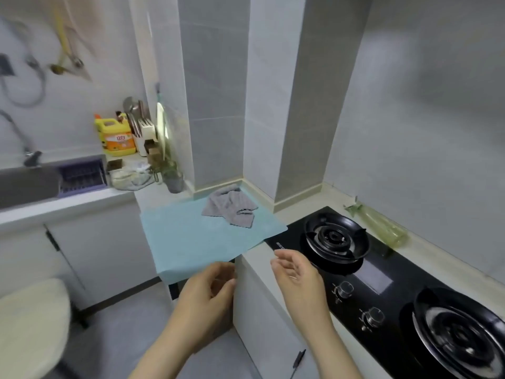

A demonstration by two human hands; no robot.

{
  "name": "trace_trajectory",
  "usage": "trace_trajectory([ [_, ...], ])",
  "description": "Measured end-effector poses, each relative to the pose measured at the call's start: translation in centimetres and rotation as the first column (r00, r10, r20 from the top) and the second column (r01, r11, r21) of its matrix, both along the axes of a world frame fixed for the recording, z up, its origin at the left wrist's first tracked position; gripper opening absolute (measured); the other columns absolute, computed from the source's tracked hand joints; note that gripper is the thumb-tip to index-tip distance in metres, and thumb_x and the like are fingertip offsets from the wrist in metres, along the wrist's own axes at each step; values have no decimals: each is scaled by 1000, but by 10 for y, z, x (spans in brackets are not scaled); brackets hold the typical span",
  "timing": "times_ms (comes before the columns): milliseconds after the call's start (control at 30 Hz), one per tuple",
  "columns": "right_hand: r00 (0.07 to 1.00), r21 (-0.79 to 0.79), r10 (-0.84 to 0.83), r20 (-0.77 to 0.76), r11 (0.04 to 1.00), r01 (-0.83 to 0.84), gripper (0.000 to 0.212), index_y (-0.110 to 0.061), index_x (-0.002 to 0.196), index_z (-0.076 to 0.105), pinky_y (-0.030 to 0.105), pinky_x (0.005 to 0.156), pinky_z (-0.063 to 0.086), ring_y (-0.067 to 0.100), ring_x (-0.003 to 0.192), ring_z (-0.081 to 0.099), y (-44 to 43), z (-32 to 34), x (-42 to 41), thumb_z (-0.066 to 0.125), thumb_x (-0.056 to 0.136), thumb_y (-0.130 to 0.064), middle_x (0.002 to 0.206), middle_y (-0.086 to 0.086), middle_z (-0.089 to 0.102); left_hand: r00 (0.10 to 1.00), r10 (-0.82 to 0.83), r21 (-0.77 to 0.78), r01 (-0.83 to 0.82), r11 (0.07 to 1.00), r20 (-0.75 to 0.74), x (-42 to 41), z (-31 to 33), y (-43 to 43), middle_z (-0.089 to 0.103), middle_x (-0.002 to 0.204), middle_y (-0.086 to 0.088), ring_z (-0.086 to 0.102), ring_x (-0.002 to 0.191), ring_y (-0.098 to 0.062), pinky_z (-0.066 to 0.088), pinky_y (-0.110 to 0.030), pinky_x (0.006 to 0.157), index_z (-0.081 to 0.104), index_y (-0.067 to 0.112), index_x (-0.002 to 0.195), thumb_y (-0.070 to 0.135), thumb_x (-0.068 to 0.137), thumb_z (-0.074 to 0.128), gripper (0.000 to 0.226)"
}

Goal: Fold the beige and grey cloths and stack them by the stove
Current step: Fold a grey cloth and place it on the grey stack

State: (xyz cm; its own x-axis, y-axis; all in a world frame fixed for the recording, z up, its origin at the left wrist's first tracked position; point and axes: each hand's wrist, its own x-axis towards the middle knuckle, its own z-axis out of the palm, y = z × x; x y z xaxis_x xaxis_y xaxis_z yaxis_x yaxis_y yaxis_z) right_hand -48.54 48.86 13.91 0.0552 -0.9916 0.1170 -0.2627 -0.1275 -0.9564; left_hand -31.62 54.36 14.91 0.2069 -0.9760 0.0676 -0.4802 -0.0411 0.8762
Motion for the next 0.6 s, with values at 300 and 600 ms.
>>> trace_trajectory([
  [300,998,37,55,-14,998,-54,13,-29,104,64,5,70,46,-3,89,62,-98,-3,73,61,93,-22,96,-11,67,998,63,34,-63,997,-4,78,-5,-89,68,99,15,59,81,9,45,-12,54,61,29,107,17,91,57,21],
  [600,998,87,-41,-43,995,44,13,-28,102,64,10,69,47,-2,88,63,-181,-23,158,61,93,-20,95,-12,67,1000,-21,65,22,998,-14,174,-23,-181,68,97,14,61,85,6,44,-5,67,59,36,102,20,92,56,20],
])
